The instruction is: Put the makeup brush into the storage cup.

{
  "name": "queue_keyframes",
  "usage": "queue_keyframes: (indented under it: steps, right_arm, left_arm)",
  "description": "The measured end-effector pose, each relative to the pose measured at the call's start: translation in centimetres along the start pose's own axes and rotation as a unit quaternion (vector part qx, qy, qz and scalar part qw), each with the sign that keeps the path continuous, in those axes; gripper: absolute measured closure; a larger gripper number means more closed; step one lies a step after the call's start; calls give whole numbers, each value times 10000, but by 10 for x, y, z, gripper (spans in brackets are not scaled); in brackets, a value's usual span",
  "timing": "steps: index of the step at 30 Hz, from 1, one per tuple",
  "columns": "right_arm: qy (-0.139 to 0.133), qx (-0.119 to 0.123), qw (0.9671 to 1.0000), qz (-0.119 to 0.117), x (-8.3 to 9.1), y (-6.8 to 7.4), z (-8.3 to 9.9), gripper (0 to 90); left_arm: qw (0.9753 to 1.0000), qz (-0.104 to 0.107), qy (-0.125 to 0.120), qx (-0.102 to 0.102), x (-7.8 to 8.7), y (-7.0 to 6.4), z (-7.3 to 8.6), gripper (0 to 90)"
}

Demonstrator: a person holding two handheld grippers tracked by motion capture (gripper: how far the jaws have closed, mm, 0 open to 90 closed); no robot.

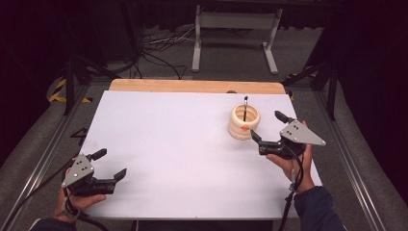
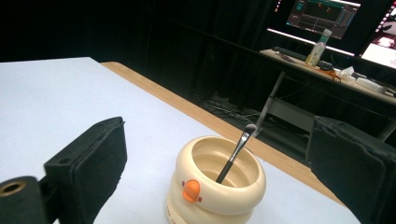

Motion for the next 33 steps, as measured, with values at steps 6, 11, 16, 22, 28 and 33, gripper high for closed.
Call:
queue_keyframes:
  steps: [6, 11, 16, 22, 28, 33]
  right_arm:
    - [50, 92, 9999, 6, 3, 3, 4, 62]
    - [59, 139, 9999, -15, 6, 6, 8, 63]
    - [57, 197, 9998, -37, 9, 10, 12, 63]
    - [24, 257, 9996, -58, 13, 14, 14, 63]
    - [37, 248, 9997, -56, 19, 16, 21, 67]
    - [126, 270, 9995, -40, 22, 17, 29, 66]
  left_arm:
    - [10000, -2, 10, -12, 0, 0, 0, 66]
    - [10000, -15, 10, -23, 0, 0, 0, 65]
    - [10000, -23, -10, -34, 0, -1, 0, 65]
    - [10000, -24, 1, -35, 0, -1, 0, 64]
    - [10000, -13, 2, -35, 0, -1, 0, 64]
    - [10000, -17, 9, -48, 0, -2, 0, 64]
Point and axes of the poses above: each handheld gripper's, and its own axes: x roughly backward along the jaws, z roughly out of its underside, y roughly to its left, the point moved 1 cm from there along -x, roughly forward along the jaws, and after that the axes turned 4 degrees about y, right-handed, at the moved point
